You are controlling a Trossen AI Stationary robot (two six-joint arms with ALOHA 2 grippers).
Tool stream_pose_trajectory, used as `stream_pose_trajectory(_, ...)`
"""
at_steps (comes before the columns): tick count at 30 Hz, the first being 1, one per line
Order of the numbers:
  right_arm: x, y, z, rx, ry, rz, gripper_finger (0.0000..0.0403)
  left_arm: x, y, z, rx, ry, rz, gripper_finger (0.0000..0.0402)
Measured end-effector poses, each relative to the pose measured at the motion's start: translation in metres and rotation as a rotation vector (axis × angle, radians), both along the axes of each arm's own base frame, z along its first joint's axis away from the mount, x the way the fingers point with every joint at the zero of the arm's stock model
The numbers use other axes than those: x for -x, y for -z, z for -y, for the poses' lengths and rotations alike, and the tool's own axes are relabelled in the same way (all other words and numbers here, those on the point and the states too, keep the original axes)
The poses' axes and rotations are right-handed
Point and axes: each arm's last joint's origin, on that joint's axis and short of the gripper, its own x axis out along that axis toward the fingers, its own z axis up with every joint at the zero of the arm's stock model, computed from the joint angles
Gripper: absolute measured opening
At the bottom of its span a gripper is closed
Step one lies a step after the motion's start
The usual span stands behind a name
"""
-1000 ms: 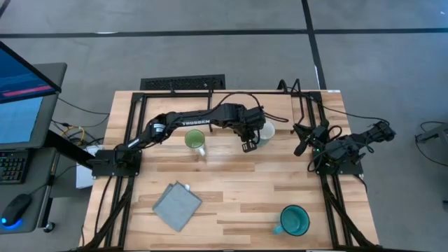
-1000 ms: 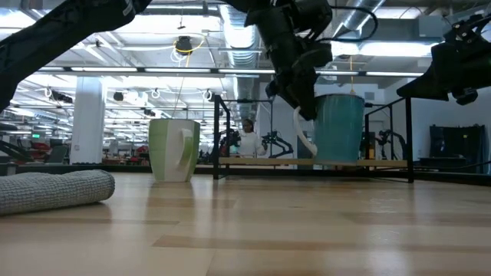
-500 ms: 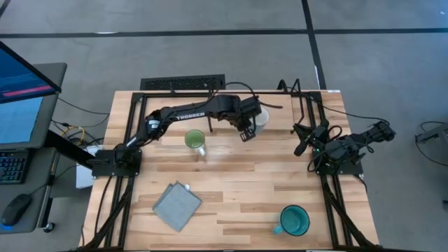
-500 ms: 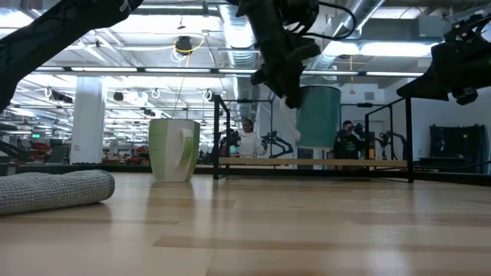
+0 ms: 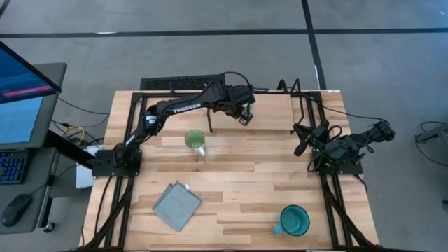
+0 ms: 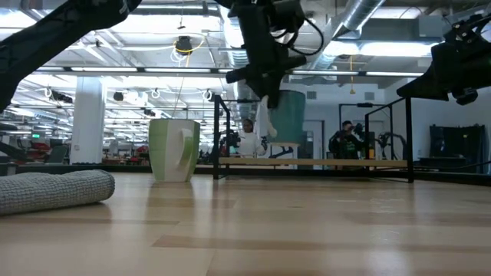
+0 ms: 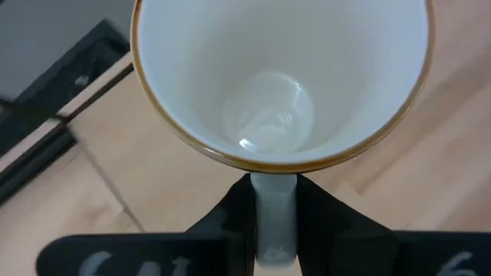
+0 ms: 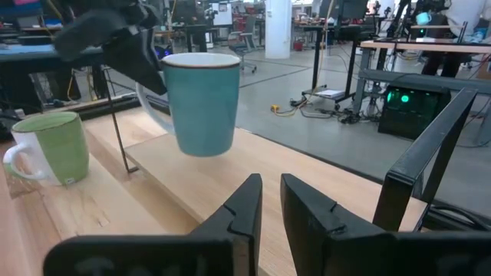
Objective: Stack small to large cups/mugs on shelf
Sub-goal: Put the light blue mug on the shelf
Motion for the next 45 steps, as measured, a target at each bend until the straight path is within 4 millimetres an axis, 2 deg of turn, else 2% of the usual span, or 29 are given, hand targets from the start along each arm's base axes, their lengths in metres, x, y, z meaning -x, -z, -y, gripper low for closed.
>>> stream_pose_trajectory(10, 0.000, 0.000, 0.000, 0.000, 0.000, 0.000, 0.0074, 0.011, 0.005, -0.005, 0.056, -0.252, -0.011, 0.0044)
stream_pose_trajectory(20, 0.000, 0.000, 0.000, 0.000, 0.000, 0.000, 0.0074, 0.010, 0.009, -0.005, 0.089, -0.379, 0.035, 0.0044)
stream_pose_trajectory(23, 0.000, 0.000, 0.000, 0.000, 0.000, 0.000, 0.0074, 0.010, 0.010, -0.004, 0.094, -0.397, 0.042, 0.0044)
stream_pose_trajectory(33, 0.000, 0.000, 0.000, -0.001, -0.002, 0.000, 0.0074, 0.006, 0.036, 0.002, 0.119, -0.439, 0.022, 0.0044)
stream_pose_trajectory(37, 0.000, 0.000, 0.000, -0.001, -0.003, -0.001, 0.0074, 0.004, 0.037, 0.003, 0.117, -0.440, 0.034, 0.0047)
stream_pose_trajectory(45, 0.000, 0.000, 0.000, -0.001, -0.003, -0.001, 0.0074, 0.001, 0.036, 0.003, 0.149, -0.425, 0.071, 0.0079)
